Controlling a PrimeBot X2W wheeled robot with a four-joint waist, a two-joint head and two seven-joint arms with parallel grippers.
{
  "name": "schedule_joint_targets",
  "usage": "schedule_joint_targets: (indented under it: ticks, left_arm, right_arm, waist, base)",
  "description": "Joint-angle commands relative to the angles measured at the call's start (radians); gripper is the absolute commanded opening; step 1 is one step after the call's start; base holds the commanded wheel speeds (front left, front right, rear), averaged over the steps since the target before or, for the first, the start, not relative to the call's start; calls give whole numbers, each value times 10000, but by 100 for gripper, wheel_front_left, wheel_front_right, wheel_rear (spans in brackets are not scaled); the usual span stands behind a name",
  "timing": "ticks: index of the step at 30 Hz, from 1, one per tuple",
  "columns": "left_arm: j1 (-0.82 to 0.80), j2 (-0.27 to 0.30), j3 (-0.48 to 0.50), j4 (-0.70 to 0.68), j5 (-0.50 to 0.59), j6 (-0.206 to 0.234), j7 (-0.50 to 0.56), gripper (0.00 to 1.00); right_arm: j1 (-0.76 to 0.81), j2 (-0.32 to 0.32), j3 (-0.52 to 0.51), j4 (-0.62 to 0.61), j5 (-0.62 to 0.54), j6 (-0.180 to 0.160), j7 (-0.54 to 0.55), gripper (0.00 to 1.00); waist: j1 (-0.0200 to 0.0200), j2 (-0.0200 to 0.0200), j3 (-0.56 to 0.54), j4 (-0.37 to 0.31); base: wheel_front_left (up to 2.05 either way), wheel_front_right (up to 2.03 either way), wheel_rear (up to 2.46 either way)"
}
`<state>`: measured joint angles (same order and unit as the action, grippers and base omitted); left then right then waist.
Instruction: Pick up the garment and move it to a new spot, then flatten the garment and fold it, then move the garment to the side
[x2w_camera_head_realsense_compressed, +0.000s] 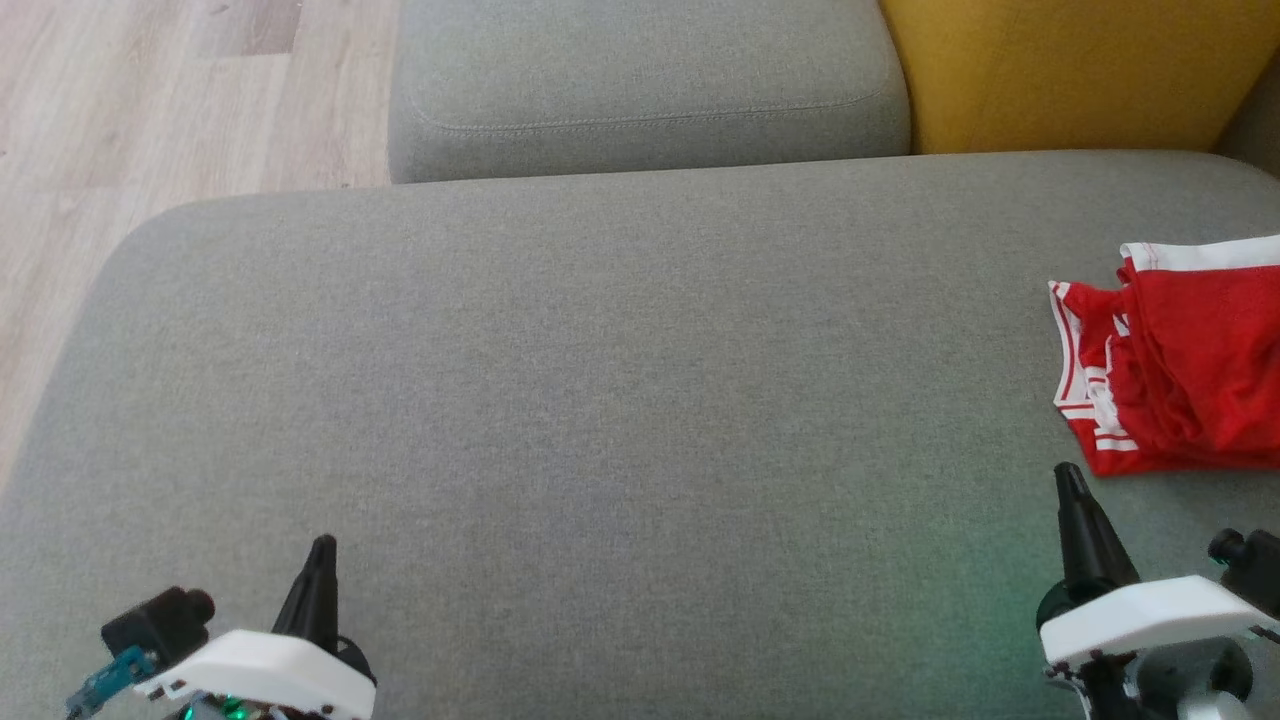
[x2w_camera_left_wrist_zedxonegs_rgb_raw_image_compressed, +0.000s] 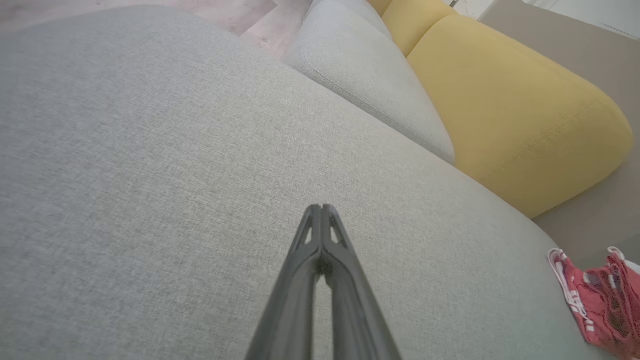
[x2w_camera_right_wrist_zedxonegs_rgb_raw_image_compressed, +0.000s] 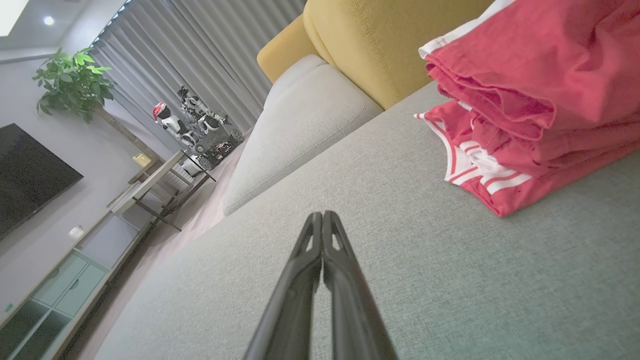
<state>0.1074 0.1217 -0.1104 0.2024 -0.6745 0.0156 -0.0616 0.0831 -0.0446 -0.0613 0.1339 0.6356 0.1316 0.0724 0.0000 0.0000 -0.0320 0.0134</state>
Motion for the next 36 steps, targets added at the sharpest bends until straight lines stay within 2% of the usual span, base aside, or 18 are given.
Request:
schedule_joint_targets:
  ticks: [1, 36]
  left_arm:
    - [-618, 41, 331, -255, -317, -128, 64, 0]
    - [-1292, -290, 1173, 46, -4268, -713, 806, 0]
  right_arm:
    - [-567, -38, 16, -267, 358, -3, 65, 0]
    - [-1155, -53, -216, 336, 4470, -6, 211, 0]
  waist:
    - [0, 0, 7, -2]
    - [0, 0, 158, -60]
  base:
    - [0, 0, 0]
    - [0, 0, 0]
